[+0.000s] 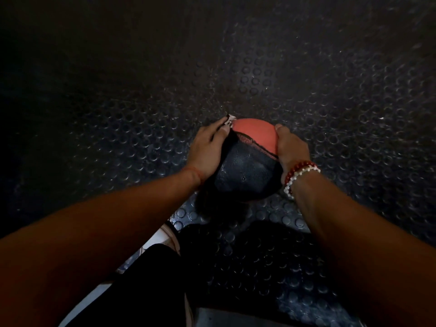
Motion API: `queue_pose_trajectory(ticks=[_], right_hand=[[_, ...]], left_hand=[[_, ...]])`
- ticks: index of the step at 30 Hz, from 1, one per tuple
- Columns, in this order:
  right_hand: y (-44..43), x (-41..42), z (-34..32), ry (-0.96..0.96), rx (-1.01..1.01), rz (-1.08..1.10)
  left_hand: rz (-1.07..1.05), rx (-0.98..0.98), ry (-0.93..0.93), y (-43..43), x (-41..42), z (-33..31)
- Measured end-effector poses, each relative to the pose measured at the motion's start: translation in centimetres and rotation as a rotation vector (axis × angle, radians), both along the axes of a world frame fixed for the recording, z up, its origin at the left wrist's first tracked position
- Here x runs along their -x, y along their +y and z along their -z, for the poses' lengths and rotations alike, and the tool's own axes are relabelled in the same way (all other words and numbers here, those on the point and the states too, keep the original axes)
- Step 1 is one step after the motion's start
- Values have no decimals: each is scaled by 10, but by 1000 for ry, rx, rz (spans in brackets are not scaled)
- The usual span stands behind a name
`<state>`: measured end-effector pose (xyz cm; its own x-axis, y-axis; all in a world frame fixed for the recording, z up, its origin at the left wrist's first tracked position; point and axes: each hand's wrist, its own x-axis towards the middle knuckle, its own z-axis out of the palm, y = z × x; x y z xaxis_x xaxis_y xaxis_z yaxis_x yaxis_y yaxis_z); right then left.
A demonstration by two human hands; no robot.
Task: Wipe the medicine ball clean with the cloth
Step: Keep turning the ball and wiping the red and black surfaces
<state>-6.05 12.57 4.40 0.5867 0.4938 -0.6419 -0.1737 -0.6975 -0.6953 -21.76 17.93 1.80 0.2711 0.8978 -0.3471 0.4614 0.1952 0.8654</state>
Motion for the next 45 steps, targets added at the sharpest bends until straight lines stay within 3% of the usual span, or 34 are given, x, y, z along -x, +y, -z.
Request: queue_pose_trajectory(ticks=[2,5,7,9,13,15,21,23,25,27,30,33,36,40,42,45], right_hand=[[5,-5,2,65,38,-48],[3,-12,-15,320,92,-17],[-7,-14,-18,353,66,-70],[-19,-6,-19,327,15,-135],[-35,20,-3,-42,-34,-206],[-39,28,0,-121,-56,-136],[-18,23,3,-101,-71,-27],[-15,22,4,-105,-93,-19],[-14,21,7,-94,-101,7],[-13,21,11,-97,-108,41],[-13,25,11,-125,-78,46],[-14,24,11,-131,-57,40],[-11,19,15,-132,-74,23],[-8,15,20,-184,-81,-11],[-10,17,21,-185,-85,-13],[-13,19,27,-193,-82,7]], left_hand=[[-100,129,21,8,-4,-5],[-141,354,-12,18,-9,-18],[-157,501,-18,22,-7,-18],[-184,557,-10,23,-4,-15],[-213,585,-4,28,2,-3],[-186,481,28,22,2,-2],[292,-478,254,-40,20,-19],[463,-661,287,-28,16,-22],[560,-603,312,-3,5,-24],[550,-413,304,17,-7,-23],[370,-62,253,37,-15,-15],[161,114,199,32,-10,-10],[80,-64,260,-6,2,-10],[366,-617,335,-30,7,-22],[528,-662,388,-13,-2,-26],[702,-543,453,15,-21,-32]])
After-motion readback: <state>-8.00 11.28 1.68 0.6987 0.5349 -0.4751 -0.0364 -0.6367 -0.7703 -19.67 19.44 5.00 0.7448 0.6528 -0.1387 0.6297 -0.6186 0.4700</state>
